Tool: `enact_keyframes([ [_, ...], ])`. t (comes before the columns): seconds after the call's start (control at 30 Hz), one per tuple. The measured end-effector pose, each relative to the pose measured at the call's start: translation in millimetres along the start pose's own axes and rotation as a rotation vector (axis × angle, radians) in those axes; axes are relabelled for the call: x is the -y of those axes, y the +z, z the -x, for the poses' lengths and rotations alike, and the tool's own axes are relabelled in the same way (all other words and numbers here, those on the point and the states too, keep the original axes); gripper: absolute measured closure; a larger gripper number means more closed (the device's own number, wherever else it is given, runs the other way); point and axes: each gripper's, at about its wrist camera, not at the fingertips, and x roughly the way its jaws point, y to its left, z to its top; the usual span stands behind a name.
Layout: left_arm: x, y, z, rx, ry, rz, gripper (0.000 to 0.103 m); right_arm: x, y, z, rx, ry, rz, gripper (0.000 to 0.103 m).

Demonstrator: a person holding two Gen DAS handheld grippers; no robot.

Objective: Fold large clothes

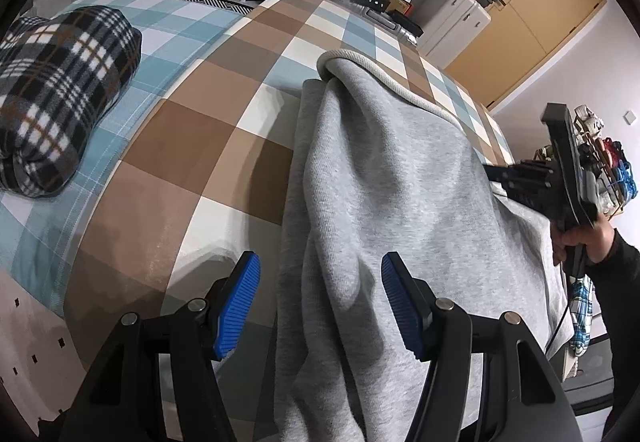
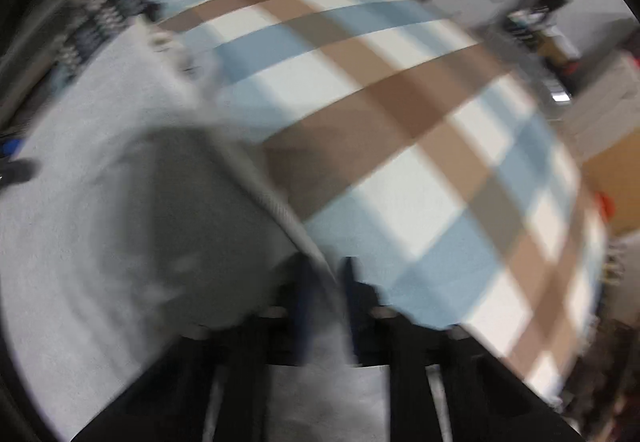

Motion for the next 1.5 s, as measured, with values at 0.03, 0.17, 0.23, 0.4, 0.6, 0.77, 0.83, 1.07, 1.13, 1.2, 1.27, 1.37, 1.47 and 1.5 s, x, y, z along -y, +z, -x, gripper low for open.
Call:
enact_keyframes([
  [0.03, 0, 0, 0, 0.000, 0.001, -0.003, 0.045, 10, 1, -4, -0.009, 0.028, -0.056, 0.097],
  [0.17, -1, 0, -1, 0.003, 0.005, -0.002, 0.045, 18, 3, -17, -0.007, 0.008, -0.110, 0.097],
  [0.23, -3, 1, -1, 0.001, 0.002, 0.008, 0.045, 22, 5, -20, 0.002, 0.005, -0.117, 0.097],
  [0.4, -2, 0, 0, 0.003, 0.001, 0.005, 0.045, 30, 8, -8, 0.047, 0.023, -0.172, 0.097],
  [0.6, 5, 0, 4, 0.026, -0.006, -0.027, 0.045, 66, -23, 60, 0.137, 0.105, -0.411, 0.096],
  [0.77, 32, -6, 34, 0.166, -0.037, -0.176, 0.045, 77, -125, 154, 0.357, 0.284, -0.699, 0.092],
  [0.83, 48, -12, 46, 0.229, -0.051, -0.260, 0.045, 67, -177, 186, 0.451, 0.309, -0.768, 0.064],
  [1.07, 119, -36, 50, 0.124, -0.172, -0.482, 0.045, 24, -337, 205, 0.642, 0.324, -1.108, 0.000],
  [1.13, 142, -48, 46, 0.082, -0.202, -0.554, 0.044, 23, -363, 184, 0.627, 0.393, -1.211, 0.000],
  [1.2, 166, -58, 36, 0.038, -0.208, -0.612, 0.044, 25, -381, 158, 0.583, 0.461, -1.318, 0.000],
  [1.27, 186, -68, 22, -0.016, -0.219, -0.654, 0.043, 30, -391, 133, 0.552, 0.526, -1.408, 0.000],
  [1.37, 191, -76, 0, -0.083, -0.171, -0.621, 0.043, 42, -396, 102, 0.532, 0.642, -1.510, 0.000],
  [1.47, 184, -85, -7, -0.082, -0.153, -0.581, 0.043, 56, -387, 79, 0.479, 0.669, -1.578, 0.000],
  [1.5, 181, -86, -5, -0.057, -0.164, -0.564, 0.043, 59, -382, 76, 0.461, 0.680, -1.564, 0.000],
])
